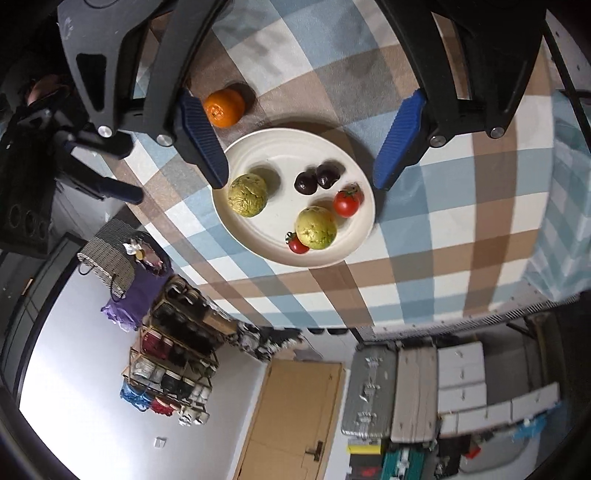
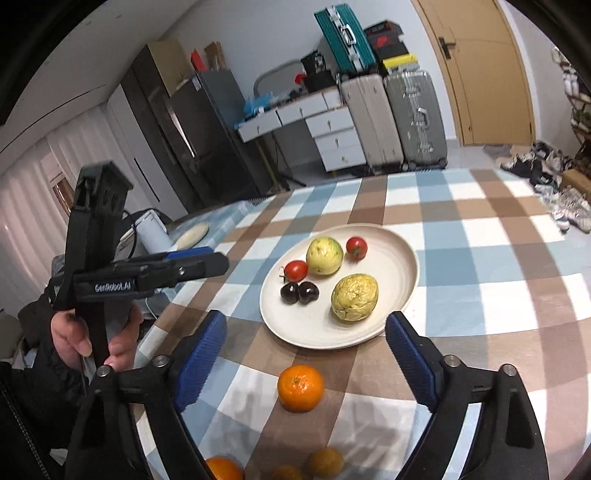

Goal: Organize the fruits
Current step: 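Move both tools back from the plate toward the oranges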

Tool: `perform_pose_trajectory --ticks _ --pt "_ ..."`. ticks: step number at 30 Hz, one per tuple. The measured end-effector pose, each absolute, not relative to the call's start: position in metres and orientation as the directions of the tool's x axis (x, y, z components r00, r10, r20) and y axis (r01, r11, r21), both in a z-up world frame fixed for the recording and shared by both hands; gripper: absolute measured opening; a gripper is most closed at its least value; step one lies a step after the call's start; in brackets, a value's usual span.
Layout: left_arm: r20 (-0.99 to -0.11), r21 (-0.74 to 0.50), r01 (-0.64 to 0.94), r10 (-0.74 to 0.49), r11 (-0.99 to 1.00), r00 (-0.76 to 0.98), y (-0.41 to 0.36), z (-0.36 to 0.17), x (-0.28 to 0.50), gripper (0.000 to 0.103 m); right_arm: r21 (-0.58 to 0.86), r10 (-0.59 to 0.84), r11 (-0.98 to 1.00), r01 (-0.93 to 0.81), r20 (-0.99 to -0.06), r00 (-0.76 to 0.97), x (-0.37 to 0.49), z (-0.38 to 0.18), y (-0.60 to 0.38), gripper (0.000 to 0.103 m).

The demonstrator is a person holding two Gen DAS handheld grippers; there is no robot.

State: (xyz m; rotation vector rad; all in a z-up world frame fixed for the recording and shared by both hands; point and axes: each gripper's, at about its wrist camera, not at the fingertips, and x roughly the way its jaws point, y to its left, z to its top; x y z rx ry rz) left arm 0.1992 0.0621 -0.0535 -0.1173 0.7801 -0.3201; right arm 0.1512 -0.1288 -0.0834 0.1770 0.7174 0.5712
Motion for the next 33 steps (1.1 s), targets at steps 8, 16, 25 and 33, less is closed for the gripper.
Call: perform_pose_trajectory --ticks 8,16,25,33 --pt "-0.633 -0.178 0.228 -0.289 0.957 0.718 0.051 -0.030 0.155 0.082 0.312 0.510 0.860 -0.404 -0.524 0.682 0.119 -0.061 -0.142 0.100" --pt "-0.609 -0.153 0.234 -0.278 0.960 0.743 0.037 -0.017 0.116 0.090 0.295 0.494 0.869 -0.397 -0.480 0.726 0.086 -0.044 -0.147 0.103" --pt "-0.586 -0.163 0.219 -0.273 0.962 0.763 0.030 -0.020 0.071 0.102 0.270 0.471 0.882 -0.387 -0.463 0.751 0.052 -0.045 -0.145 0.103" --pt "-0.645 -0.218 0.195 -0.291 0.956 0.707 0.029 -0.061 0.047 0.102 0.310 0.450 0.891 -0.331 -0.511 0.733 0.031 -0.076 -0.153 0.103"
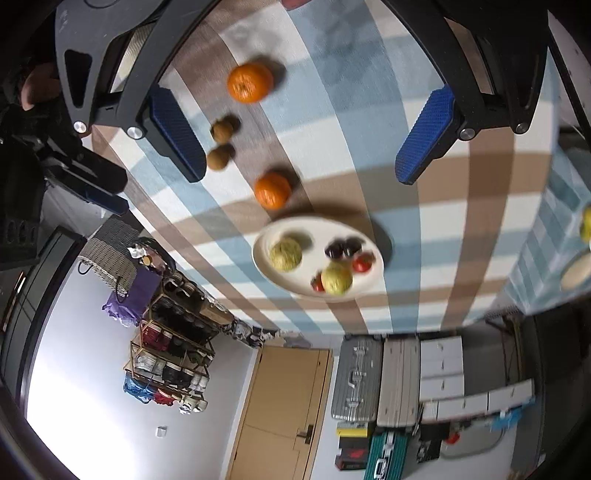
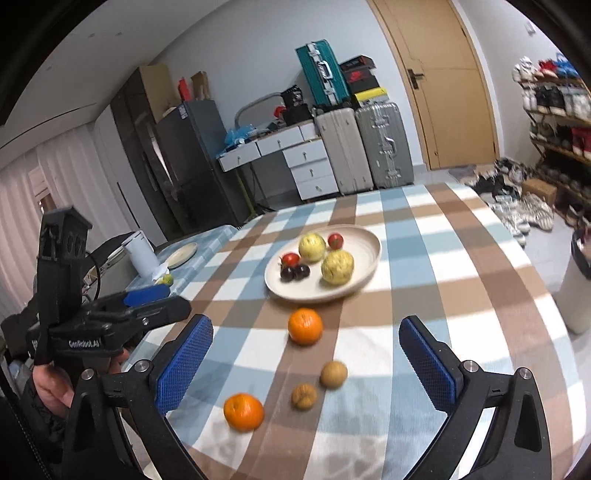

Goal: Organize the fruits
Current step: 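Move both tools back from the plate toward the oranges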

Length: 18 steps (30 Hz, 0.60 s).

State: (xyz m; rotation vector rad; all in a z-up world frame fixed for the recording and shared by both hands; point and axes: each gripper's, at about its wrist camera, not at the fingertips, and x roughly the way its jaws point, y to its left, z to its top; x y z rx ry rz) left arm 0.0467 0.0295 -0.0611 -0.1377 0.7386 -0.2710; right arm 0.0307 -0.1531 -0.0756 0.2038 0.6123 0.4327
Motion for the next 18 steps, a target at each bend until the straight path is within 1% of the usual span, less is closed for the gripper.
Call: perform_pose_trajectory --ticks 7,18 --pt "-0.689 -0.246 0.203 -0.318 0.948 0.652 0.024 -0.094 0.041 0.102 0.340 0.435 0.896 -0.284 -0.547 0.715 0.021 -0.093 -0.162 0.103" --pt "-0.756 -0.263 0.283 -0.379 0.922 0.533 -0.003 -0.136 0.045 0.102 0.320 0.400 0.914 -0.249 -0.609 0.685 0.013 -0.115 -0.164 0.103"
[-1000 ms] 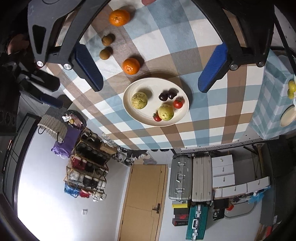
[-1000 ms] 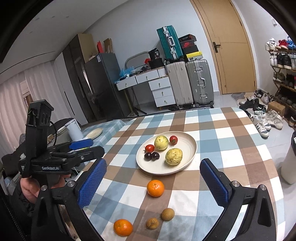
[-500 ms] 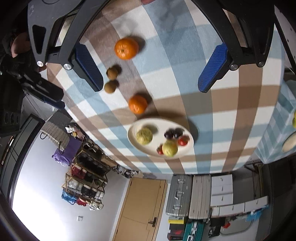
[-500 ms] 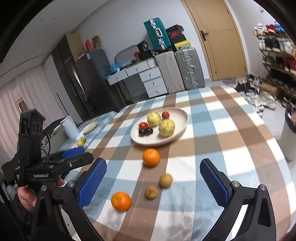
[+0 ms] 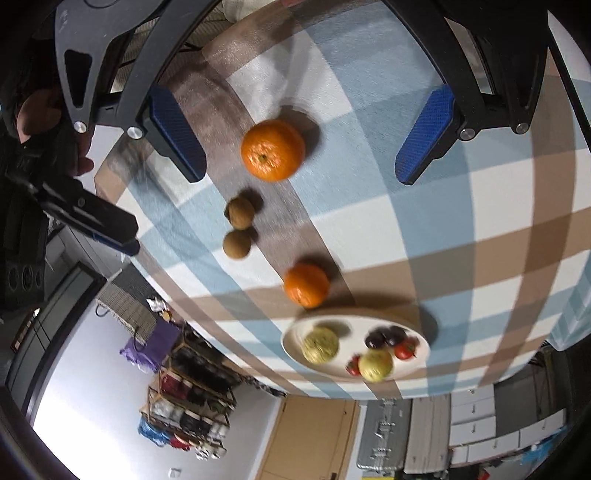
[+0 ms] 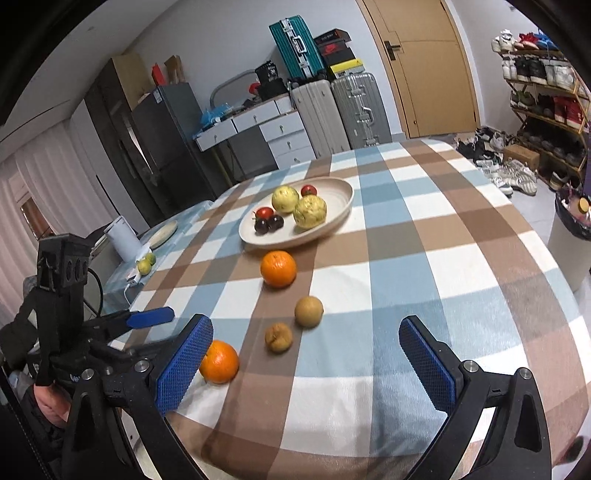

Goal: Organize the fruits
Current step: 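Move both tools back from the plate toward the oranges, then grasp an orange with the left tool while the right tool grasps the other orange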

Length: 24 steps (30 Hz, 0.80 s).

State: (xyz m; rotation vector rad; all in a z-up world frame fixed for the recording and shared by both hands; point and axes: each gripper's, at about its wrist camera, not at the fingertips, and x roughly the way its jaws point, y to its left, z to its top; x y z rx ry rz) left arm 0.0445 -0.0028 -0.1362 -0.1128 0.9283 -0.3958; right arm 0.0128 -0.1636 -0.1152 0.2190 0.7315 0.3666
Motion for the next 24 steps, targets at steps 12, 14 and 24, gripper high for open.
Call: perform_pose_trajectory --ticks 12,14,24 --pt "-0.754 -0.301 0.335 -0.438 0.893 0.490 -0.011 -0.148 0.045 0.080 0.328 0.398 0.915 -0.237 -0.630 0.667 0.016 -0.124 -0.166 0.103" --pt "-0.753 -0.307 0.346 -0.449 0.887 0.482 -0.013 -0.149 0.046 0.074 0.328 0.399 0.914 -0.237 -0.632 0.664 0.016 -0.125 -0.166 0.103" --pt "-0.740 -0.365 0.370 -0.507 0.855 0.443 -0.011 -0.155 0.045 0.037 0.327 0.400 0.914 -0.239 -0.634 0.661 0.016 -0.125 -0.165 0.103"
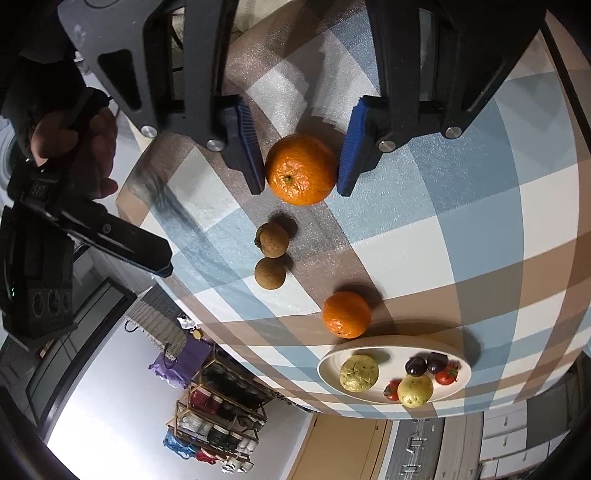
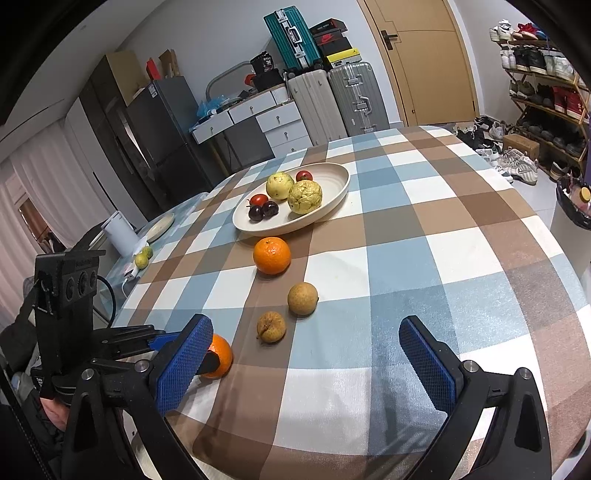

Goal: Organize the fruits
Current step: 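Grasp an orange with the left tool while the right tool grasps the other orange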

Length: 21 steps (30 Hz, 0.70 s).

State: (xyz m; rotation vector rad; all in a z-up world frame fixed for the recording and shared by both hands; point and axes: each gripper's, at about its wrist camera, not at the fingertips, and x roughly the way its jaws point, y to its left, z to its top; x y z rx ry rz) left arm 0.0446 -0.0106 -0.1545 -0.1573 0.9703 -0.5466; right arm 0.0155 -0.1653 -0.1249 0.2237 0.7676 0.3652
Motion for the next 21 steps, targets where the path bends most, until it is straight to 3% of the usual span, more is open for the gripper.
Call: perform_pose_trajectory --ticks 21 --pt "-0.667 -0.423 0.224 -0.470 0.878 0.578 0.071 -0.133 0.067 0.037 0.346 0.468 0.883 -0.316 -0.669 0.577 0.078 -0.135 -0.137 0.103"
